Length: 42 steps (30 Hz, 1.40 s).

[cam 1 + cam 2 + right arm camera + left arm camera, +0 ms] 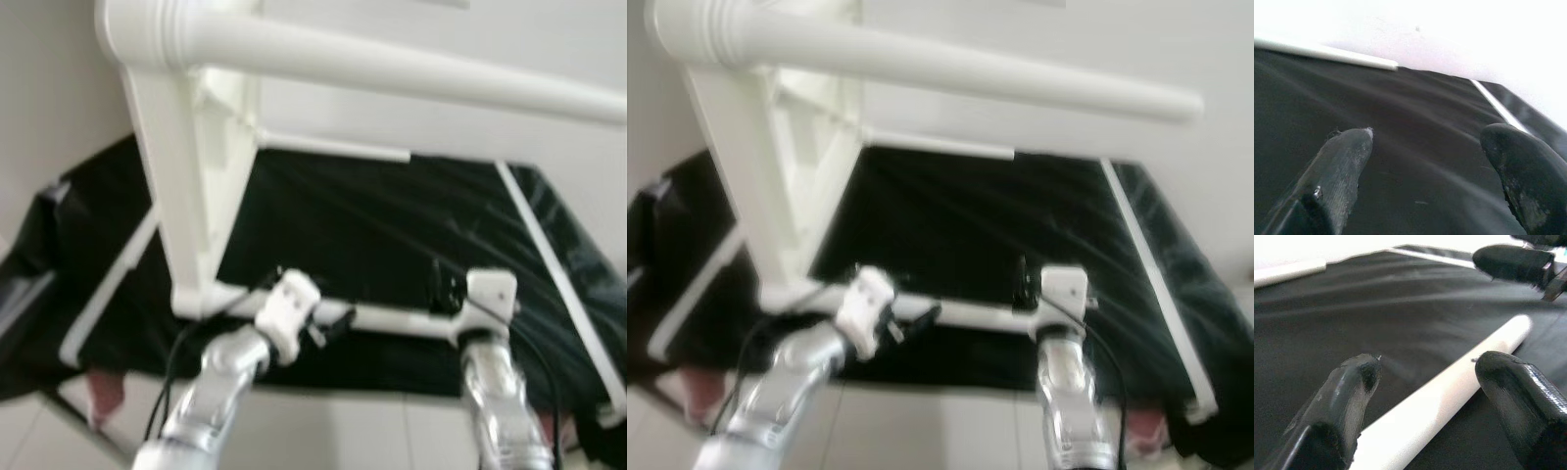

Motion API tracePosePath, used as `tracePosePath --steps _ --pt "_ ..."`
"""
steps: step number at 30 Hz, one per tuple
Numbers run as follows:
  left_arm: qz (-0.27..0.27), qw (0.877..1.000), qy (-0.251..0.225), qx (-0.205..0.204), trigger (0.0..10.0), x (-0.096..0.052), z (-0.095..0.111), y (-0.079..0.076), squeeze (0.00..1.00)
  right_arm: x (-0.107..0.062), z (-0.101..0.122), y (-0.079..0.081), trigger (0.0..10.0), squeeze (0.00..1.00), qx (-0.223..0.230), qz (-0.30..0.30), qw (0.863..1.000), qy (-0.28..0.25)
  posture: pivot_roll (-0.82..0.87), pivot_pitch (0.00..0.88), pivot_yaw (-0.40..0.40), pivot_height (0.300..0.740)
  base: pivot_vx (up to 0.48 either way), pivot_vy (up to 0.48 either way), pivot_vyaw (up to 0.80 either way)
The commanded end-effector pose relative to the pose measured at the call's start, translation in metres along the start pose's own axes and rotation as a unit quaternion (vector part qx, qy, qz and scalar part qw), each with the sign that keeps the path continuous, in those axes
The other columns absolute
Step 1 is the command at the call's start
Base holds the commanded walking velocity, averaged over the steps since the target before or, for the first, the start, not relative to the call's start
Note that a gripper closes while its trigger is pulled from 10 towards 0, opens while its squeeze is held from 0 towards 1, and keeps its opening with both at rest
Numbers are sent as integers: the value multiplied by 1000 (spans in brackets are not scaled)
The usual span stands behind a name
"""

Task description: Building children table

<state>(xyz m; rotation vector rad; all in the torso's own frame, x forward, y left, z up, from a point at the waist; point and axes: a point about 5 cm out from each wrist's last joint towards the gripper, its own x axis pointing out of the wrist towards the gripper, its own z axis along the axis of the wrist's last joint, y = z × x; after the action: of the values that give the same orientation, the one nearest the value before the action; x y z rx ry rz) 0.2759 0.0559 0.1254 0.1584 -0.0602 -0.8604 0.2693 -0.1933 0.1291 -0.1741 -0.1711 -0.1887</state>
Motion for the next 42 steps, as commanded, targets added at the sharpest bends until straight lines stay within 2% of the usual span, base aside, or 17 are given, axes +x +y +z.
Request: tracePosePath --steps 1,12,17,19,23,24,26,28,30,31,33,34,36,37,38,41,42 --pt "16 1000 12 5 10000 -3 -3 5 0 0 2 3 10000 0 -2 3 1000 -2 52 0 -51 740 0 0 0" --pt "50 998 14 -18 10000 -7 -3 15 0 3 13 -1 10000 0 -24 12 999 -23 56 0 -54 740 0 0 0" --pt "68 997 12 -46 10000 -12 -2 21 0 4 34 7 10000 0 -129 45 988 -76 60 0 -54 740 0 0 0" --pt "70 996 11 -52 10000 -13 -2 21 0 4 36 7 10000 0 -141 47 985 -84 60 0 -54 740 0 0 0" --pt "52 995 5 -89 10000 -18 -1 20 0 7 50 6 10000 0 -207 24 970 -124 62 0 -55 740 0 0 0" --pt "35 991 8 -125 10000 -22 -2 19 0 7 58 7 10000 0 -226 21 962 -151 65 0 -57 740 0 0 0" --pt "35 991 8 -125 10000 -22 -2 19 0 7 58 7 10000 0 -226 21 962 -151 65 0 -57 740 0 0 0" --pt "-11 983 18 -183 10000 -33 -6 13 0 6 78 9 10000 0 -264 19 939 -220 67 0 -57 740 0 0 0" --pt "-62 981 23 -180 10000 -43 -7 5 0 3 92 9 10000 0 -293 18 916 -271 67 0 -57 740 0 0 0" --pt "-62 981 23 -180 10000 -43 -7 5 0 3 92 9 10000 0 -293 18 916 -271 67 0 -57 740 0 0 0" --pt "-96 979 32 -179 10000 -48 -7 -1 0 -4 99 16 10000 0 -357 36 875 -325 67 0 -56 740 0 0 0" --pt "-107 976 34 -184 10000 -50 -8 -2 0 -6 99 19 10000 0 -368 42 864 -340 68 0 -57 740 0 0 0" --pt "-113 975 40 -187 10000 -52 -9 -1 0 -9 101 20 10000 0 -370 42 857 -356 68 0 -54 740 0 0 0" --pt "-108 976 41 -183 10000 -52 -9 2 0 -11 108 21 10000 0 -377 40 844 -379 68 0 -54 740 0 0 0" --pt "-108 976 41 -183 10000 -52 -9 2 0 -11 108 21 10000 0 -377 40 844 -379 68 0 -54 740 0 0 0" --pt "-100 978 42 -178 10000 -50 -8 8 0 -14 122 25 10000 0 -389 39 813 -431 60 0 -45 740 0 0 0" --pt "-100 978 42 -178 10000 -50 -8 8 0 -14 122 25 10000 0 -389 39 813 -431 60 0 -45 740 0 0 0"
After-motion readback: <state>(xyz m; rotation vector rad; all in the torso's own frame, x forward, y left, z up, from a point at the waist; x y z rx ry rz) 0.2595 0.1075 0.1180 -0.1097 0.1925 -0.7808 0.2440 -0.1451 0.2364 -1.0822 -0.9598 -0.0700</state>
